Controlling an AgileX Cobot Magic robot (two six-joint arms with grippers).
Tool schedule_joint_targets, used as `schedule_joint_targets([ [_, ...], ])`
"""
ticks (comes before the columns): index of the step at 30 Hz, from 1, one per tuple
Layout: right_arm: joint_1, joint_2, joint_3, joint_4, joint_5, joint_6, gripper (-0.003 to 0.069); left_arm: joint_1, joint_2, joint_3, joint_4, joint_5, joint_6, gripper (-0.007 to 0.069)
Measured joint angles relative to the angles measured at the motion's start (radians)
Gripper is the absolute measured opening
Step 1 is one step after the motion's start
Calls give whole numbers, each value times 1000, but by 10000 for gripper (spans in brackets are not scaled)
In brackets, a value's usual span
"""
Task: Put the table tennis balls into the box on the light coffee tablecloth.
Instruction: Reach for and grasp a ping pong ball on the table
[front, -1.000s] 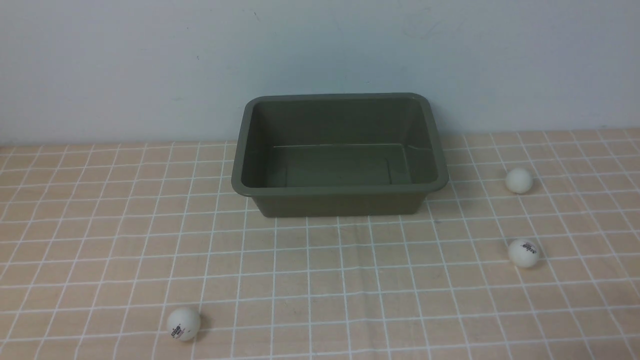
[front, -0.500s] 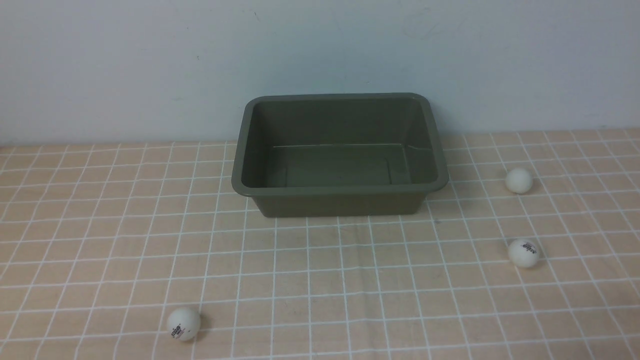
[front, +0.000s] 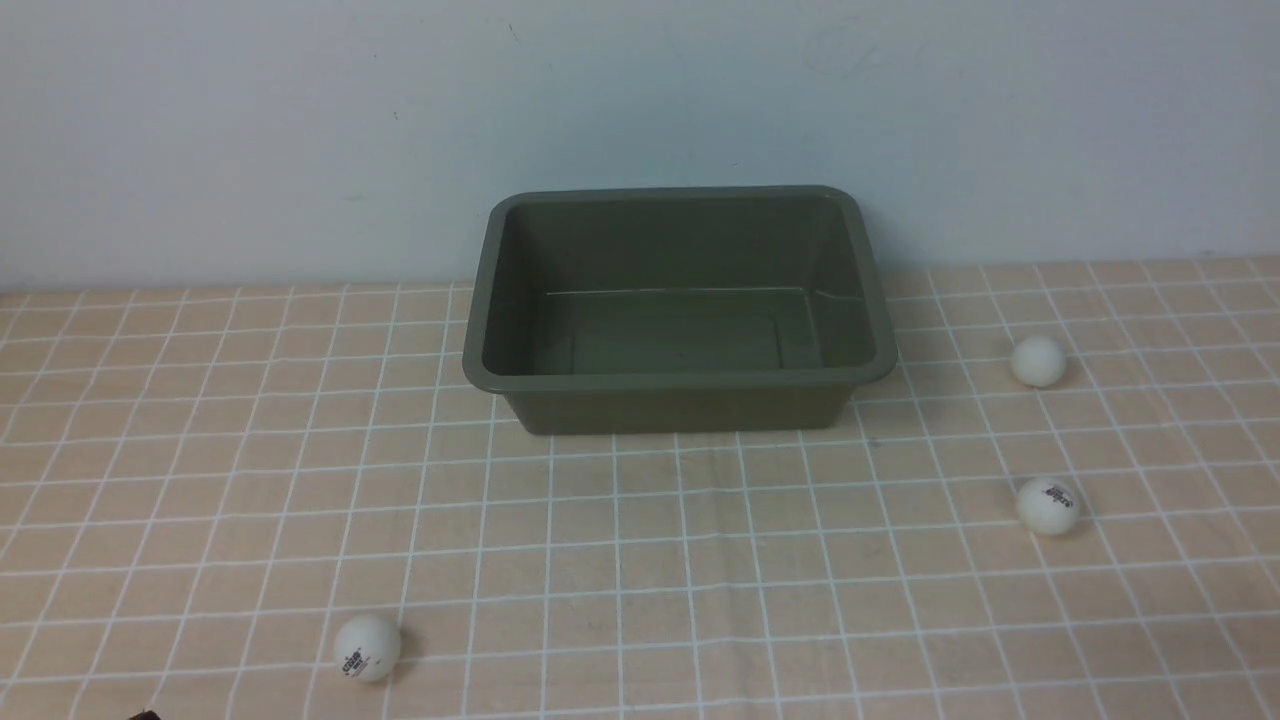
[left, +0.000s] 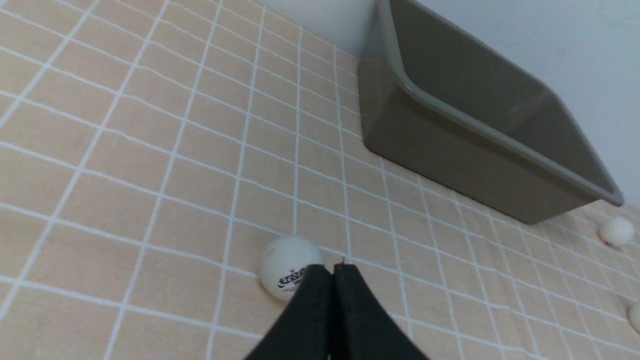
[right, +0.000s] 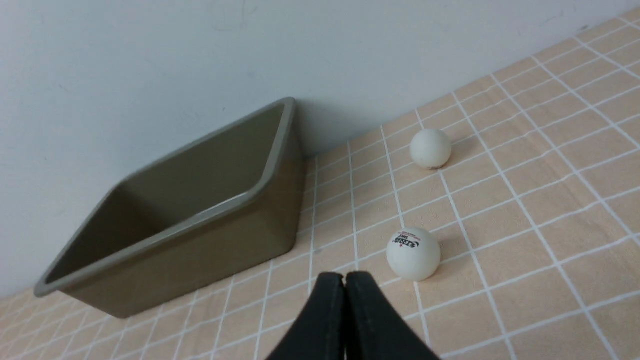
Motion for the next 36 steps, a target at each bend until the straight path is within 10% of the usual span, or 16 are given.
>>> schedule_joint_targets([
  [14,0,0,3,572,-227,0,-16,0,0,0,-109,-91,1,-69],
  [27,0,0,3,612,-232,-100,-16,0,0,0,-409,-215,14,-69],
  [36,0,10,-128,607,121,-519,-16,0,0,-124,-634,-92,608,-69],
])
